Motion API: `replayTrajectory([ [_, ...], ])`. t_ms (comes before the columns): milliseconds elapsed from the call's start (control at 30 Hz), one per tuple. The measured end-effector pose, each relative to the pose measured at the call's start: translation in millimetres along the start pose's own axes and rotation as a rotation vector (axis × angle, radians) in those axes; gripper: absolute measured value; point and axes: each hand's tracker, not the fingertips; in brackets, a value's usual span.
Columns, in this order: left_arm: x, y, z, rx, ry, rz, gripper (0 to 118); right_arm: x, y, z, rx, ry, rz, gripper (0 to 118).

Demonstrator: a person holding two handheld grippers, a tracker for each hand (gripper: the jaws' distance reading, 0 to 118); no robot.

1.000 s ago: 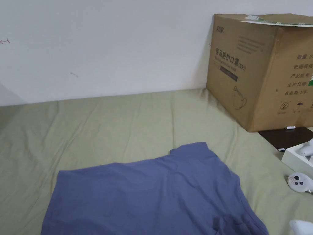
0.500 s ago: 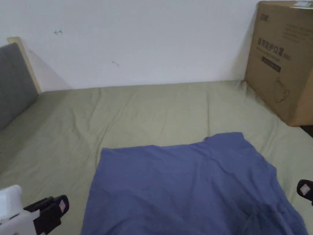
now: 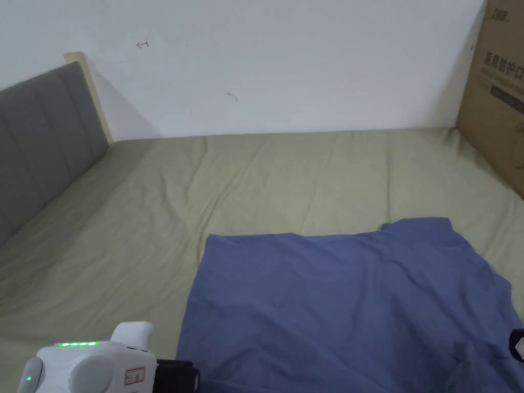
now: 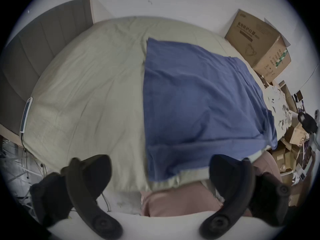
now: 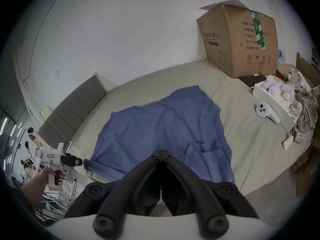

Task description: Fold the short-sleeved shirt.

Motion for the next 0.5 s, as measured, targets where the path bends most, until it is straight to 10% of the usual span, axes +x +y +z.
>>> replayTrajectory([
  [133,6.6,-2.9,-31.5,-0.092,-0.050,-0.004,103,2.5,-2.9,-4.5,-0.037,-0.027,0.000,0],
  [200,14.5,-7.8,-40.0,-0.115,-0.082,-0.059,10,3.9,-3.1,-6.0,-0.054,-0.036,-0.010,0],
  [467,11.6,-18.2,-14.5,0.005,-0.099,0.011,5,32.2,-4.3,-3.6,-0.074,-0.085,-0.037,0],
  [500,13.1,-19.7,-11.0,0.011,-0.104,0.013,5,40.1,-4.8,-6.8,-0.105,-0.118,-0.045,21],
])
